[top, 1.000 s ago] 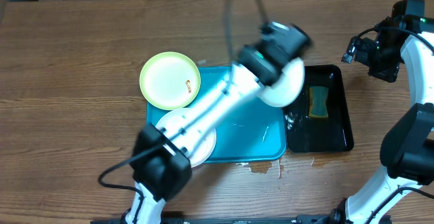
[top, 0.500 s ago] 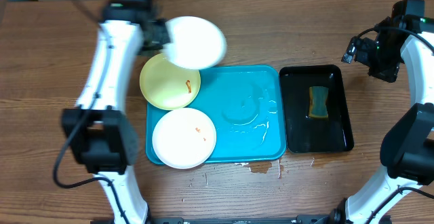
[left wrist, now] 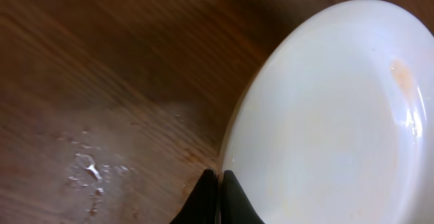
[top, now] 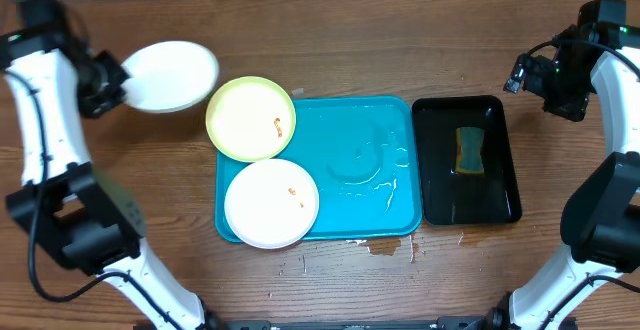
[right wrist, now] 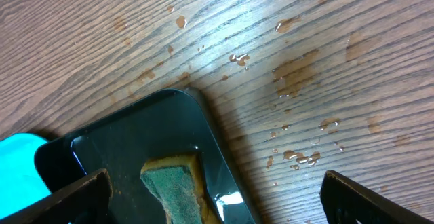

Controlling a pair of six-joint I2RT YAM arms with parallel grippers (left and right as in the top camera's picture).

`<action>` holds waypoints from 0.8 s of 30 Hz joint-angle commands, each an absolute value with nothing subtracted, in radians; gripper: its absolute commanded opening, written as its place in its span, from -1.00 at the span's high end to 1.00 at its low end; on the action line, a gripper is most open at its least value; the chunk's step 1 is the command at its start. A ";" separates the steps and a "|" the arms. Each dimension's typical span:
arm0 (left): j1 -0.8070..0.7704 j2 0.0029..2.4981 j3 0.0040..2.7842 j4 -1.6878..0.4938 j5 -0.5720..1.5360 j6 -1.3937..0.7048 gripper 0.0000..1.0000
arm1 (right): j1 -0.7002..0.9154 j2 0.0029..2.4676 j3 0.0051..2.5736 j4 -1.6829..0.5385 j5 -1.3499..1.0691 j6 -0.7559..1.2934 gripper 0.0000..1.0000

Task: Clean dirty plates on tray and stack at the side
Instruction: 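Carry the white plate with the left gripper and set it down at left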

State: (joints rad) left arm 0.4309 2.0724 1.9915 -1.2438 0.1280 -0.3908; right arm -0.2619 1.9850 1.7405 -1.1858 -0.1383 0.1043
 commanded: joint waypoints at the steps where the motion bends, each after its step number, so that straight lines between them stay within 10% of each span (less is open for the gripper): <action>1: 0.501 2.049 2.020 -1.254 0.146 -0.400 0.92 | -0.261 1.958 1.755 -1.179 -0.134 0.108 -1.00; 24: 0.575 2.050 1.703 -1.230 -0.103 -0.408 0.92 | -0.261 1.958 1.755 -1.179 -0.134 0.108 -1.00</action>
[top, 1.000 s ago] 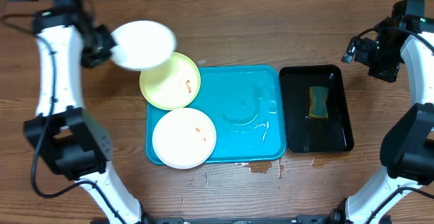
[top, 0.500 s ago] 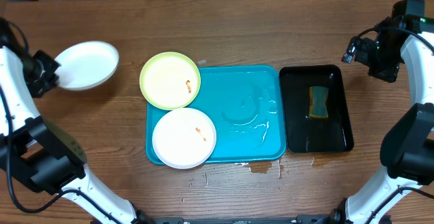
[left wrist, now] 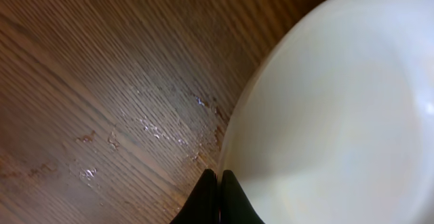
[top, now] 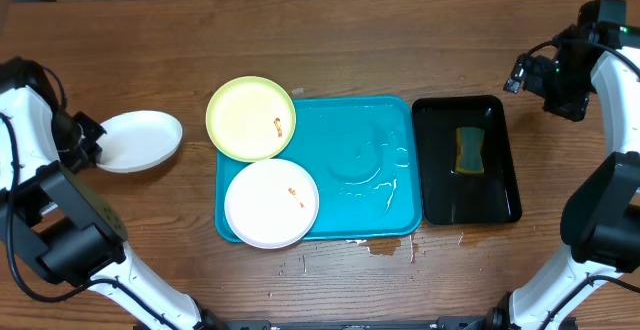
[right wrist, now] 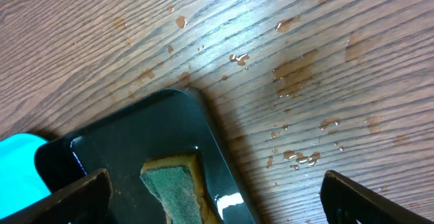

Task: Clean dirty plates on tray and stack at the side
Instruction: 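Carry the white plate with the left gripper and set it down at left, then release the plate and move the left gripper to the lower white plate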

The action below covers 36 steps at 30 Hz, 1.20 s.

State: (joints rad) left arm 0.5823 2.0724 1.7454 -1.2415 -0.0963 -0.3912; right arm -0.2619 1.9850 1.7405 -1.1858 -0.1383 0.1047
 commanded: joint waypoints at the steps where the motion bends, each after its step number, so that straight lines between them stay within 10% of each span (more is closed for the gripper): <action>1: 0.574 2.050 1.696 -1.229 -0.092 -0.408 0.92 | -0.261 1.958 1.755 -1.180 -0.135 0.108 -1.00; 5: 0.562 2.050 1.682 -1.221 -0.076 -0.387 0.84 | -0.261 1.958 1.755 -1.179 -0.135 0.108 -1.00; 9: 0.546 2.050 1.682 -1.218 0.032 -0.297 0.16 | -0.261 1.958 1.755 -1.179 -0.135 0.108 -1.00; 13: 0.525 2.050 1.689 -1.227 0.129 -0.226 -0.05 | -0.261 1.958 1.755 -1.180 -0.135 0.108 -1.00; 36: 0.144 1.938 1.670 -1.554 0.210 -0.157 0.18 | -0.261 1.958 1.755 -1.179 -0.134 0.108 -1.00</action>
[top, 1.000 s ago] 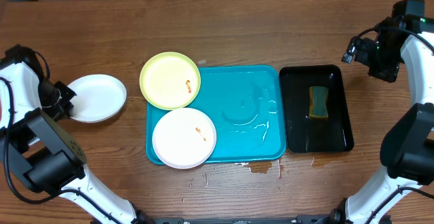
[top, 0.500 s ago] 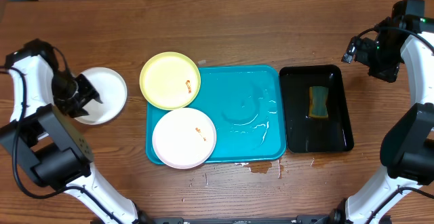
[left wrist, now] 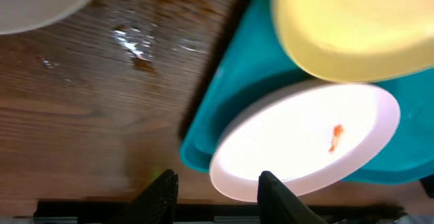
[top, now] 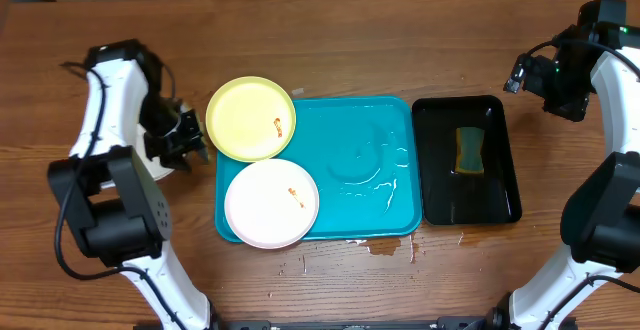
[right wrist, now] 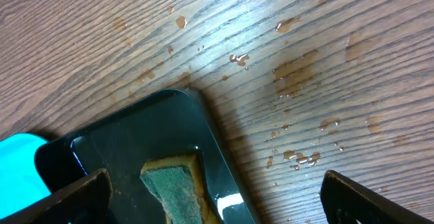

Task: Clean dirty plates on tray and stack at the side
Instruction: 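Release the plate and move the left gripper to the lower white plate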

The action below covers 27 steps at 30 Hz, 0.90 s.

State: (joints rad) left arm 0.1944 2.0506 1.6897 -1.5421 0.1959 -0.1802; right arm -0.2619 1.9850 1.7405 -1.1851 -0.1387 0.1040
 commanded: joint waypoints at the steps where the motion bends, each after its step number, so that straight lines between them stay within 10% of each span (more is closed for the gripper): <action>1: 0.126 1.908 1.657 -1.556 0.210 -0.161 0.18 | -0.261 1.958 1.755 -1.179 -0.134 0.108 -1.00; 27: -0.199 1.542 1.031 -1.299 0.024 -0.578 0.10 | -0.261 1.958 1.755 -1.179 -0.135 0.108 -1.00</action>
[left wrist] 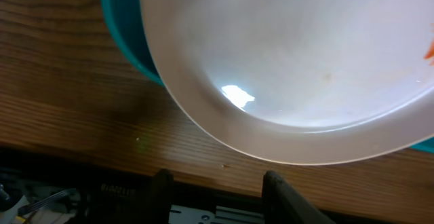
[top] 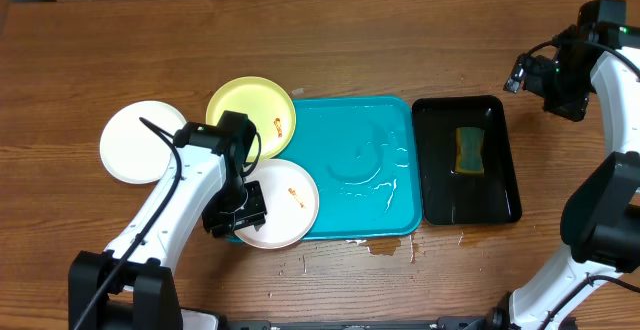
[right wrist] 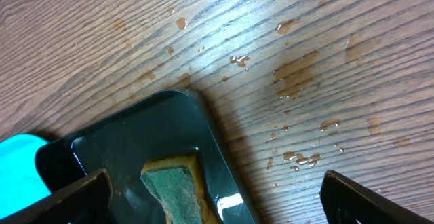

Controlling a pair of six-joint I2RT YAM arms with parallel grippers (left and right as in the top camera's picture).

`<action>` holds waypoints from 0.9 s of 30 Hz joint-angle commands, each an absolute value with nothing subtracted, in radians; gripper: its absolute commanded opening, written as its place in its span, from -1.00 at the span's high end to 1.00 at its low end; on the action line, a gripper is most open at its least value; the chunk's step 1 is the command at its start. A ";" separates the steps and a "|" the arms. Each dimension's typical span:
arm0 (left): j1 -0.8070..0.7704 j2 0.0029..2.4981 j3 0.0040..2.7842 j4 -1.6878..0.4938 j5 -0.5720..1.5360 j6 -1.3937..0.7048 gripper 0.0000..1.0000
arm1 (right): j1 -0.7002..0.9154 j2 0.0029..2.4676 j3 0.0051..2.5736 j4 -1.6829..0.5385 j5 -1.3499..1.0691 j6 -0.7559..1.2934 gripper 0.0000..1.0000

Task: Clean dirty plates on tray and stack at the side
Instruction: 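Release the plate and move the left gripper to the lower white plate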

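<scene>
A clean white plate (top: 138,141) lies on the table left of the teal tray (top: 360,170). Two plates sit on the tray: a yellow one (top: 252,118) at its back left corner and a white one (top: 273,202) at its front left, each with an orange stain. My left gripper (top: 237,213) is open at the left rim of the stained white plate (left wrist: 291,61), whose edge lies just beyond the gap between the fingers (left wrist: 163,195). My right gripper (right wrist: 217,200) hangs open above the black tray's back corner.
A black tray (top: 465,158) right of the teal one holds a green and yellow sponge (top: 469,149), also seen in the right wrist view (right wrist: 173,187). Water streaks lie on the teal tray and drops on the wood around it.
My left gripper has moved from beside the yellow plate, left of the tray, to the left rim of the stained white plate. The clean plate now shows fully. The right arm is unchanged.
My left gripper was shut on a white plate held up at the far left. Then the plate was low over the table's left side. Later it lay on the table and the gripper was open by the tray. Now the gripper is at the stained white plate.
</scene>
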State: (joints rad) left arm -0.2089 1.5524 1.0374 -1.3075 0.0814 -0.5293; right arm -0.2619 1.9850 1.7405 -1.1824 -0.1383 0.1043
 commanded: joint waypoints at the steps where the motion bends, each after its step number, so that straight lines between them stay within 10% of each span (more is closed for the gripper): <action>1: -0.199 1.542 1.031 -1.296 0.010 -0.583 0.10 | -0.261 1.958 1.755 -1.179 -0.134 0.108 -1.00; 27: -0.198 1.542 0.870 -1.061 -0.027 -0.636 0.42 | -0.261 1.958 1.755 -1.179 -0.135 0.108 -1.00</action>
State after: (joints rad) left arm -0.2070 1.5520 0.8829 -1.0641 -0.0303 -0.6262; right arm -0.2619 1.9850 1.7405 -1.1820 -0.1383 0.1047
